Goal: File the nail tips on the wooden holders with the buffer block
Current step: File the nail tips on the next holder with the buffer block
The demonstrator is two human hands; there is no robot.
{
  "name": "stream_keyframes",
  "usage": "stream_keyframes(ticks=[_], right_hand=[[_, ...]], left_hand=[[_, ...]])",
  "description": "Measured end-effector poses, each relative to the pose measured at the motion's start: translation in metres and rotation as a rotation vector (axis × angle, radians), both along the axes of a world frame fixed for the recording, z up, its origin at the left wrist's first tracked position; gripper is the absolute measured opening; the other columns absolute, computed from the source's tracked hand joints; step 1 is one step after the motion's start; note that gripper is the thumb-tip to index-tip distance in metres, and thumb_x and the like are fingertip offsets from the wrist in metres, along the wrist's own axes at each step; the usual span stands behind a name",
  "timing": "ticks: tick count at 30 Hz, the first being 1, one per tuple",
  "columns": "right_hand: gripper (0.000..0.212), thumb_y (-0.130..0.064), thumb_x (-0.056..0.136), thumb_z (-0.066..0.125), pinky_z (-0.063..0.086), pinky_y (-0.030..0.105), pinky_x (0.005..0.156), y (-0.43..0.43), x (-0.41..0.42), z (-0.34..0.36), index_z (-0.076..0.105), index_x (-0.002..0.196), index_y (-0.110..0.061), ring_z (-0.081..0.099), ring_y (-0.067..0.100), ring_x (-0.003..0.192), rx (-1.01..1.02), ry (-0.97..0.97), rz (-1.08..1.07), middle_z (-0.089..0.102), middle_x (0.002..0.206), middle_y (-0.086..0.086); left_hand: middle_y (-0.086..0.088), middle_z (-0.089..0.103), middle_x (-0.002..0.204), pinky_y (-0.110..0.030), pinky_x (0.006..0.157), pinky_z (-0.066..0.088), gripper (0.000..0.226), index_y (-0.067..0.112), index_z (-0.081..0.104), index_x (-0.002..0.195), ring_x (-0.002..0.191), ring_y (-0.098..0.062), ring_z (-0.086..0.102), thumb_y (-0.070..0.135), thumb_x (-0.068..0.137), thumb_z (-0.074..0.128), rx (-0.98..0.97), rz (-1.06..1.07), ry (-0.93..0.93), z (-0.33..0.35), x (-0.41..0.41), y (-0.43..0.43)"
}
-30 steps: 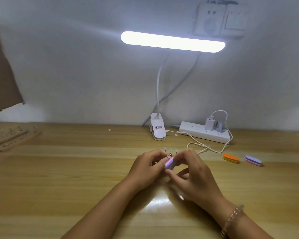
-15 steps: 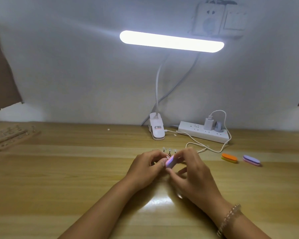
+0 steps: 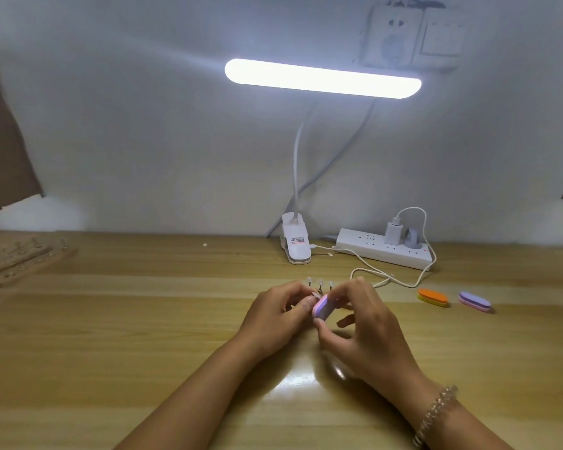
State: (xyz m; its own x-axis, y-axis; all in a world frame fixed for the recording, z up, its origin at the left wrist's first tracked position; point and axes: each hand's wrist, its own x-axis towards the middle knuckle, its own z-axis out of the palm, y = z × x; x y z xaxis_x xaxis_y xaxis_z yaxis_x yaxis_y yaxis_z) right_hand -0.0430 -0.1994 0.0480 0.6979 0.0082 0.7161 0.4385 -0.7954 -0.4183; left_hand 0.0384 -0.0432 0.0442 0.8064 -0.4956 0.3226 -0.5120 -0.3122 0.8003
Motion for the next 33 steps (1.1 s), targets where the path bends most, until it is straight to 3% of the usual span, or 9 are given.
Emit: stream_keyframes(ticks=[3, 8, 14, 19, 24, 28, 30, 33], right_hand=[[0.034, -0.015, 0.072, 0.081, 0.053, 0.020, 0.059, 0.000, 0.001, -0.001, 0.055, 0.093, -0.021, 0.057, -0.001, 0.088, 0.006, -0.006, -0.042, 0.051, 0.092, -0.018], [0.029, -0.012, 0.075, 0.079, 0.056, 0.037, 0.064, -0.008, 0.005, 0.000, 0.056, 0.092, -0.017, 0.058, 0.012, 0.082, 0.072, -0.011, -0.187, 0.052, 0.092, -0.008], [0.029, -0.019, 0.077, 0.077, 0.054, 0.035, 0.066, 0.003, 0.001, -0.003, 0.054, 0.094, -0.021, 0.059, 0.009, 0.087, -0.057, 0.025, -0.045, 0.052, 0.094, -0.014], [0.030, -0.011, 0.075, 0.081, 0.057, 0.038, 0.065, -0.013, 0.007, 0.001, 0.056, 0.092, -0.016, 0.059, 0.011, 0.082, 0.115, -0.015, -0.221, 0.052, 0.093, -0.007], [0.031, -0.016, 0.076, 0.079, 0.054, 0.032, 0.070, 0.001, 0.004, -0.002, 0.055, 0.094, -0.020, 0.058, 0.006, 0.087, -0.065, 0.010, -0.038, 0.052, 0.094, -0.014], [0.032, -0.010, 0.076, 0.080, 0.051, 0.024, 0.073, -0.013, 0.009, 0.000, 0.056, 0.093, -0.021, 0.057, 0.004, 0.085, 0.102, -0.015, -0.182, 0.054, 0.093, -0.011], [0.030, -0.011, 0.078, 0.078, 0.053, 0.027, 0.076, -0.011, 0.008, 0.001, 0.057, 0.096, -0.021, 0.059, 0.004, 0.088, 0.116, -0.020, -0.134, 0.055, 0.095, -0.011], [0.025, -0.016, 0.084, 0.073, 0.053, 0.031, 0.077, 0.001, 0.003, -0.002, 0.057, 0.102, -0.022, 0.059, 0.005, 0.092, -0.030, 0.011, 0.029, 0.055, 0.098, -0.013]], left_hand=[[0.013, 0.072, 0.089, -0.026, 0.066, 0.045, 0.016, 0.023, 0.072, 0.105, 0.073, 0.005, 0.059, 0.020, 0.098, 0.058, 0.017, -0.004, -0.004, 0.001, -0.001, 0.000], [0.010, 0.076, 0.088, -0.039, 0.087, 0.053, 0.014, 0.024, 0.070, 0.103, 0.088, -0.005, 0.069, 0.021, 0.099, 0.057, 0.032, -0.018, -0.002, 0.002, -0.003, 0.001], [0.011, 0.074, 0.095, -0.041, 0.086, 0.051, 0.017, 0.028, 0.071, 0.101, 0.092, -0.010, 0.066, 0.019, 0.099, 0.057, 0.049, -0.004, -0.043, 0.003, -0.002, 0.000], [0.013, 0.075, 0.086, -0.043, 0.087, 0.052, 0.015, 0.026, 0.069, 0.103, 0.090, -0.008, 0.067, 0.022, 0.100, 0.055, 0.058, -0.015, -0.026, 0.002, -0.002, 0.000], [0.011, 0.072, 0.095, -0.045, 0.085, 0.051, 0.015, 0.026, 0.065, 0.104, 0.092, -0.015, 0.065, 0.021, 0.100, 0.052, 0.097, -0.001, -0.057, 0.001, -0.002, 0.000], [0.019, 0.073, 0.088, -0.039, 0.086, 0.051, 0.012, 0.030, 0.060, 0.102, 0.087, -0.007, 0.067, 0.025, 0.102, 0.049, 0.145, 0.011, -0.092, 0.000, -0.003, 0.000], [0.020, 0.072, 0.091, -0.037, 0.083, 0.051, 0.012, 0.031, 0.059, 0.104, 0.088, -0.006, 0.066, 0.028, 0.102, 0.047, 0.190, 0.021, -0.146, 0.000, -0.005, -0.001], [0.012, 0.069, 0.100, -0.040, 0.078, 0.048, 0.014, 0.029, 0.059, 0.108, 0.092, -0.016, 0.062, 0.029, 0.102, 0.046, 0.215, 0.051, -0.179, 0.000, -0.004, 0.000]])
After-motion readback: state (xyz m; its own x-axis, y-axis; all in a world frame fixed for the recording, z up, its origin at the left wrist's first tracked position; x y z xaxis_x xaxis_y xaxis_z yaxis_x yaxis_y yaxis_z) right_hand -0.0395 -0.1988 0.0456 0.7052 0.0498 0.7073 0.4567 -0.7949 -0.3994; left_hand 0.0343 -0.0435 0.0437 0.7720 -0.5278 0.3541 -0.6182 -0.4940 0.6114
